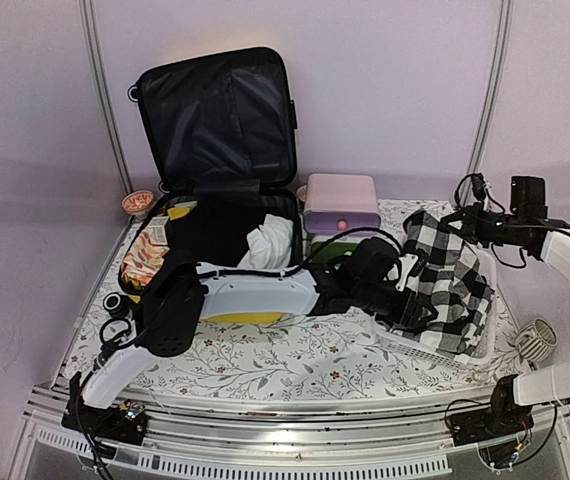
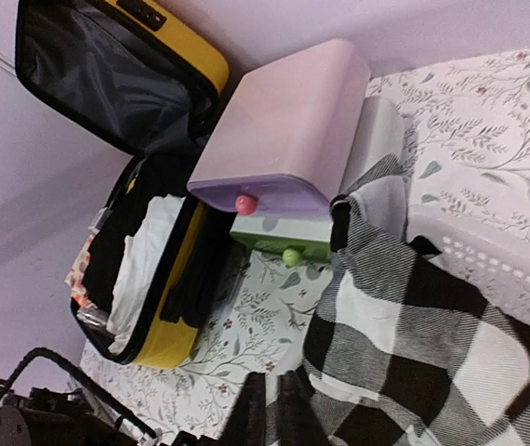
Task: Open, take out, and arrange the luggage
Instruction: Adjust the clothes in the bin.
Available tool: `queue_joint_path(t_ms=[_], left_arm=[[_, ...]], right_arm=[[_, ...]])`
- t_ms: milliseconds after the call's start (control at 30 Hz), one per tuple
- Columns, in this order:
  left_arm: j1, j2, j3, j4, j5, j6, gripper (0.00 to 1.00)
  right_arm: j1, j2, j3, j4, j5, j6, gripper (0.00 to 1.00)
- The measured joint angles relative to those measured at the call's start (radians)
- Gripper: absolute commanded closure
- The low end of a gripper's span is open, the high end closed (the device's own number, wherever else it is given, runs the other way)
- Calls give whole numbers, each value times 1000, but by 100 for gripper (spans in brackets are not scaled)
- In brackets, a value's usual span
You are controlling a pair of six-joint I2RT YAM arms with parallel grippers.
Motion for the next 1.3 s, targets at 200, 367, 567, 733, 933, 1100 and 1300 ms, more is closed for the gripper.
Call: queue_joint_path(t_ms=[200,367,567,733,933,1100,1300], left_arm=[[-11,3,15,-31,-32,10,36],[-27,19,50,-68,-71,27,35],[-43,42,82,-95,-97,43,34],[-43,53,103,-109,-103,53,32],[-35,34,110,-161,-127,79,21],[-19,-97,77,-263,-197,122,15],[61,-452,-18,-364,-325,174,10]], right_arm=[[16,175,22,50,-62,42,99],[14,299,23,93,-5,81,99],[-19,427,-80,196,70,135,99],[-24,430,-81,210,93,131,98],[-15,290,-4,54,194,65,95],[23,174,175,-73,319,-20,93],[136,136,244,-164,352,-92,92]])
